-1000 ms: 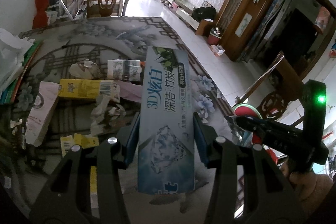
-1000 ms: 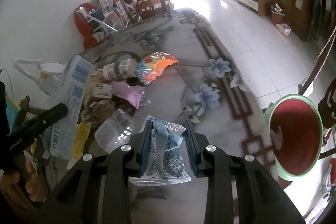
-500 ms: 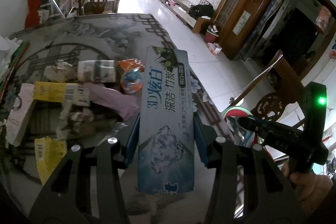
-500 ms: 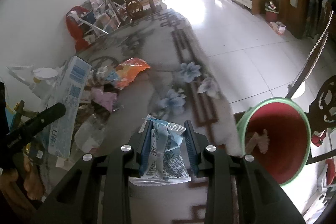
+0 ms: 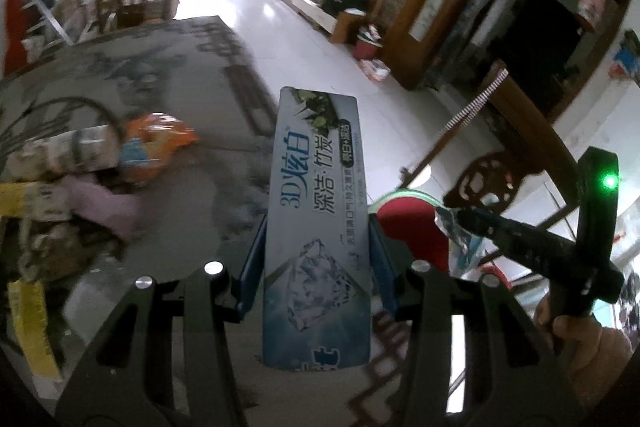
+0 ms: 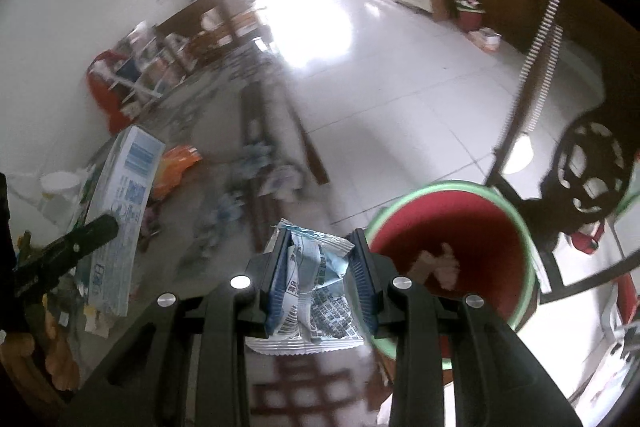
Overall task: Collect trash
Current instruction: 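Carry the wrapper and toothpaste box over the red bin and open both tools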
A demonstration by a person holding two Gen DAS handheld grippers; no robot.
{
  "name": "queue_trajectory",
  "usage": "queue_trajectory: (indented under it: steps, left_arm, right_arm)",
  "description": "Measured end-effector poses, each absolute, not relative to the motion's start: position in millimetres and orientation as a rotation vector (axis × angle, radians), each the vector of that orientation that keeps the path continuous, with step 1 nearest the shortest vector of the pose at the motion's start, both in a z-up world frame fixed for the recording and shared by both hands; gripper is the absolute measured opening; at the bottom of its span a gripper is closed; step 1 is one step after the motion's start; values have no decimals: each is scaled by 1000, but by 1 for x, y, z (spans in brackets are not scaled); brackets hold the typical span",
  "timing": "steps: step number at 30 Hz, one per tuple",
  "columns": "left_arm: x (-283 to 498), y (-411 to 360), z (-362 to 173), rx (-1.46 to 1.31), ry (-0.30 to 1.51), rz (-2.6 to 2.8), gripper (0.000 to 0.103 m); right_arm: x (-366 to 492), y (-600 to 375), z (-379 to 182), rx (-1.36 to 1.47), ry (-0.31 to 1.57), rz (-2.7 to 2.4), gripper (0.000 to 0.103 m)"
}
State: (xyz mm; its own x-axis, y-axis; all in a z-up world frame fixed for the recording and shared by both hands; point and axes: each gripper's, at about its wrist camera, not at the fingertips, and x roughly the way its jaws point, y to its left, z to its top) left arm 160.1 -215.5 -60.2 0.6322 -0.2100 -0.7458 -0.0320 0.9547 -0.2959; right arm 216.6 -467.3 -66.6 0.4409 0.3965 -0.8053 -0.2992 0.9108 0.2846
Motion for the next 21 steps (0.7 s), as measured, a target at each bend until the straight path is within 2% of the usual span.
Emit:
queue_trajectory:
  steps: [13, 14, 16, 17, 18, 21]
  left_arm:
    - [220, -329, -85, -227, 1000, -383, 48]
    - [222, -336, -85, -216, 999, -395, 52]
    - [223, -344, -83, -201, 991, -413, 62]
    - [223, -344, -82, -198, 982, -415, 67]
    - [222, -343, -81, -196, 977, -411, 69]
    - [219, -329, -78, -205, 967, -373, 72]
  right_arm:
    - [231, -567, -73, 237, 1018, 240, 30]
    - [230, -570, -72, 238, 1015, 229, 32]
    - [231, -575, -72, 238, 1014, 203, 41]
    - [233, -578, -72, 244, 1012, 187, 56]
    - [232, -581, -72, 260, 1003, 173, 59]
    - [233, -585, -74, 285, 1007, 156, 59]
